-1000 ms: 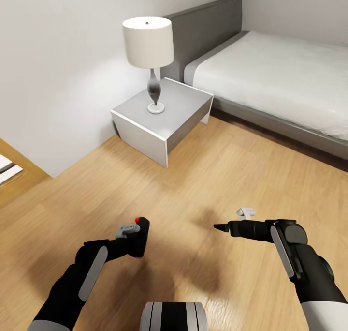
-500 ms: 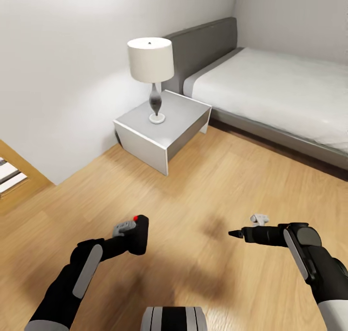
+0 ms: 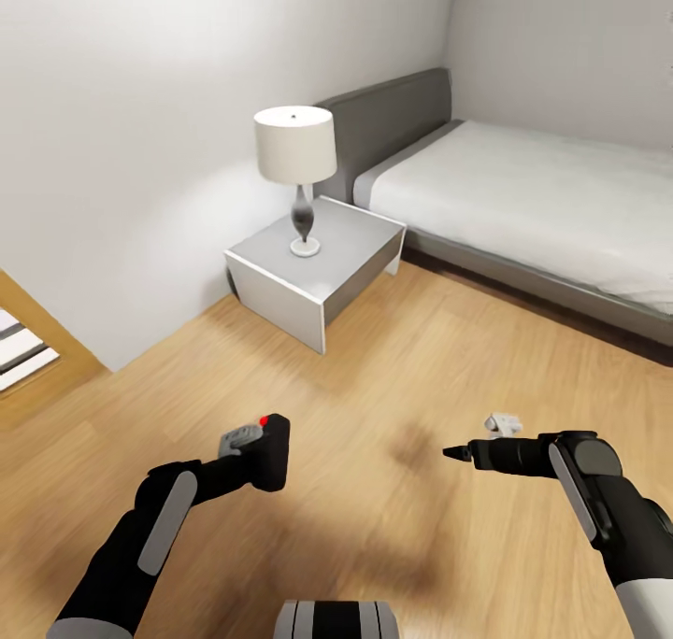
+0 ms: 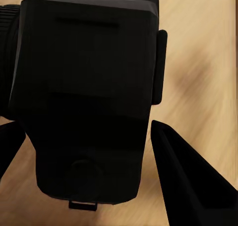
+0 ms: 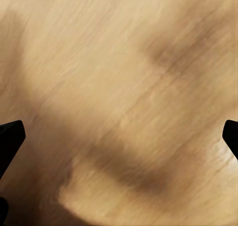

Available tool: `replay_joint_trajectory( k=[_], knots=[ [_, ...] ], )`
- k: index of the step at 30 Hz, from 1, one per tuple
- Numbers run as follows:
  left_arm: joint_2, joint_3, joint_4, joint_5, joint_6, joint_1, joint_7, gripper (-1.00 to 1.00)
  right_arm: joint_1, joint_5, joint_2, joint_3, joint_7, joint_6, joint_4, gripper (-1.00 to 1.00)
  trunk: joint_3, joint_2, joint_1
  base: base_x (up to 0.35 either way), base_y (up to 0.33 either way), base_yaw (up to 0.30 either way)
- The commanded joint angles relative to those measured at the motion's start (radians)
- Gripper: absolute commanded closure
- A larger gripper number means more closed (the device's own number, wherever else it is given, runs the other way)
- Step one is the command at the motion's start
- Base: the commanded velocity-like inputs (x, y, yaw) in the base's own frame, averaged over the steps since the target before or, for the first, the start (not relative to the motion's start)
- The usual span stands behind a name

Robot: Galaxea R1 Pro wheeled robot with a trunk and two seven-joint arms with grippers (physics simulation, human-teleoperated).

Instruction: Attach the digital camera to the camera tripod in the bedroom.

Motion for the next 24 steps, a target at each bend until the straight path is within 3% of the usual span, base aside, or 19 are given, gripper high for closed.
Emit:
replay_joint_trajectory(
  k=[1, 12, 18, 22, 24],
  knots=[
    [0.001, 0.000, -0.001, -0.008, 0.003, 0.000, -0.008, 1.00, 0.000, -0.006, 0.000, -0.001, -0.002, 0.006, 0.000, -1.00, 0.003, 0.000, -0.001, 0.000, 0.000, 0.000],
    [0.001, 0.003, 0.034, -0.014, -0.003, -0.001, 0.001, 1.00, 0.000, -0.003, -0.001, 0.000, -0.002, 0.001, 0.000, -1.00, 0.046, 0.003, -0.006, 0.000, 0.000, 0.000],
    [0.089, 0.007, 0.073, -0.018, 0.026, 0.000, 0.002, 1.00, 0.000, -0.003, -0.004, -0.001, -0.001, -0.013, -0.010, -1.00, 0.069, 0.004, -0.008, 0.000, 0.000, 0.000],
    [0.114, 0.016, 0.081, -0.013, 0.049, 0.002, -0.001, 1.00, 0.000, -0.004, -0.003, -0.001, 0.000, -0.036, -0.009, -1.00, 0.084, 0.005, -0.010, 0.000, 0.000, 0.000],
    [0.118, 0.028, 0.094, 0.009, 0.053, 0.002, -0.008, 1.00, 0.000, -0.008, 0.001, -0.001, 0.000, -0.063, -0.001, -1.00, 0.092, 0.005, -0.011, 0.000, 0.000, 0.000]
  ],
)
